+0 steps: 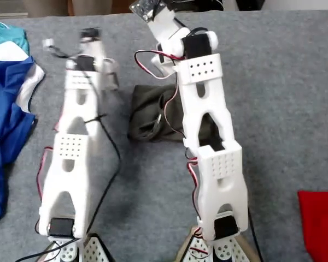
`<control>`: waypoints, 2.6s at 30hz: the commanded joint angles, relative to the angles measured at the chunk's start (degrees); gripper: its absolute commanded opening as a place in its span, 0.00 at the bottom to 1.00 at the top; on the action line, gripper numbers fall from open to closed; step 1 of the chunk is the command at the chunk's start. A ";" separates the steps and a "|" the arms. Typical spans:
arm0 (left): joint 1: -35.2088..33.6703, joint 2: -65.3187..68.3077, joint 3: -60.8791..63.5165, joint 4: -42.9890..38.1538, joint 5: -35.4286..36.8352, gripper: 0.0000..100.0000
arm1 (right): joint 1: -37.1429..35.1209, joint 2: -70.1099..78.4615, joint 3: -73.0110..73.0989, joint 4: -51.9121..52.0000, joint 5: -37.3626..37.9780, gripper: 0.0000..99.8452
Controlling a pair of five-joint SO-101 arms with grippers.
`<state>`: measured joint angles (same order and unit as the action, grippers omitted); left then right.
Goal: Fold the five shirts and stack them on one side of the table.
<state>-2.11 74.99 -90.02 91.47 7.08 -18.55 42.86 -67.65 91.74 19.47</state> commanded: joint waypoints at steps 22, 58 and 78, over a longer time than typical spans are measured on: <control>-6.07 -14.90 -5.27 9.32 -2.02 0.02 | 3.82 11.65 4.79 10.64 -1.14 0.01; 3.43 -14.90 -5.19 9.32 -1.76 0.02 | 13.85 -23.87 43.47 10.02 -2.90 0.01; 19.52 1.45 -0.88 -15.65 7.21 0.02 | 20.35 -18.68 65.19 -24.09 -0.18 0.01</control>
<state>17.23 75.52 -90.73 79.08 13.85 0.26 22.64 -2.33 69.05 17.89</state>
